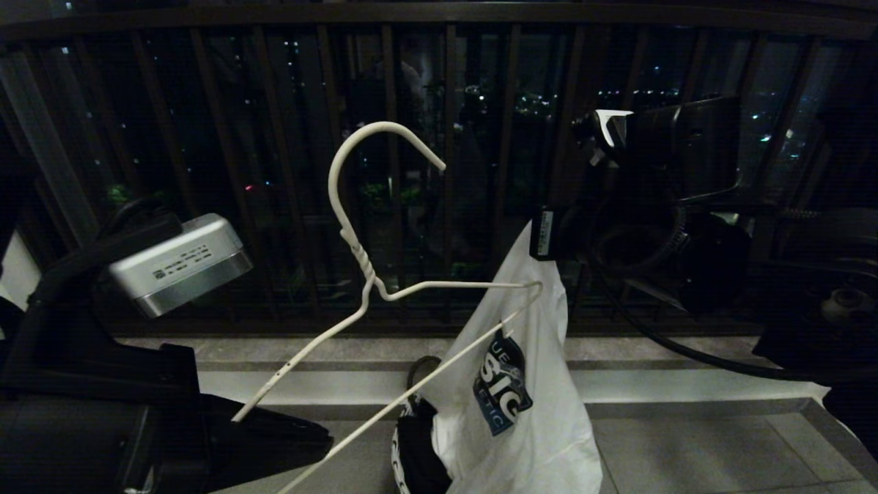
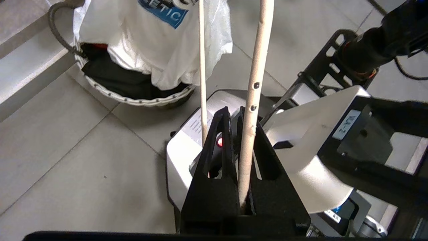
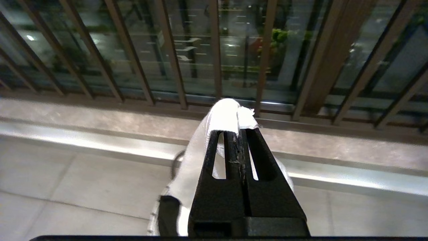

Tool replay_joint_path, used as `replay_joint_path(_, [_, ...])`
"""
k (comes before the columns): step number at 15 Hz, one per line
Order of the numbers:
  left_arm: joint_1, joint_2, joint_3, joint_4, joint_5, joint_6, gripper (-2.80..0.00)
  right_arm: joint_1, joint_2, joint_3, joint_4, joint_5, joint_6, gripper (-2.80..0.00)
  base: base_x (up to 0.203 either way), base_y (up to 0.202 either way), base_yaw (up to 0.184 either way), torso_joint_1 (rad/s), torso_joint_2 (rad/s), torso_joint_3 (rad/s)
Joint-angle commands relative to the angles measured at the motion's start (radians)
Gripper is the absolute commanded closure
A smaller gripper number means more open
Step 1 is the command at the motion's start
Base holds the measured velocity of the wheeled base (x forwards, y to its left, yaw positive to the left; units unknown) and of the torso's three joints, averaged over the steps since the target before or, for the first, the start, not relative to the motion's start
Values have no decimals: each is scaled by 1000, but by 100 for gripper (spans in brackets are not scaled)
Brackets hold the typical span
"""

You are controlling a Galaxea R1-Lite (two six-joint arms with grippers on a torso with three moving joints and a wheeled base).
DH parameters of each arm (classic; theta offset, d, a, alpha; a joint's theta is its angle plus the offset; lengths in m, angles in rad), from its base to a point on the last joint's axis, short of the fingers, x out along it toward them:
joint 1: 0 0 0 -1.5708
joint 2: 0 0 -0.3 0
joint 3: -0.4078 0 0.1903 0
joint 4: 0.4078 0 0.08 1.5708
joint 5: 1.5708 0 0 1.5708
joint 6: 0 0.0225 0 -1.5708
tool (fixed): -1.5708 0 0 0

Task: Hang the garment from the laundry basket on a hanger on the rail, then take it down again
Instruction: Hang the clothes on the clothes rack

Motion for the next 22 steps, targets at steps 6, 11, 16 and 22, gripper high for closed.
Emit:
replay_joint_path(6, [-6, 59, 6, -99, 10, -87, 0, 10, 14, -13, -3, -1, 26, 0, 0, 0, 0, 0, 0, 0])
replay_joint_path(11, [-6, 98, 15, -161, 47, -133, 0, 26, 6, -13, -2, -3, 28, 0, 0, 0, 0, 0, 0, 0])
replay_joint_path(16, [-6, 91, 17, -161, 118, -130, 0, 14, 8, -14, -2, -4, 28, 0, 0, 0, 0, 0, 0, 0])
replay_joint_path(22, [-4, 83, 18, -161, 169, -126, 0, -24, 1, -28, 3, -4, 23, 0, 0, 0, 0, 0, 0, 0])
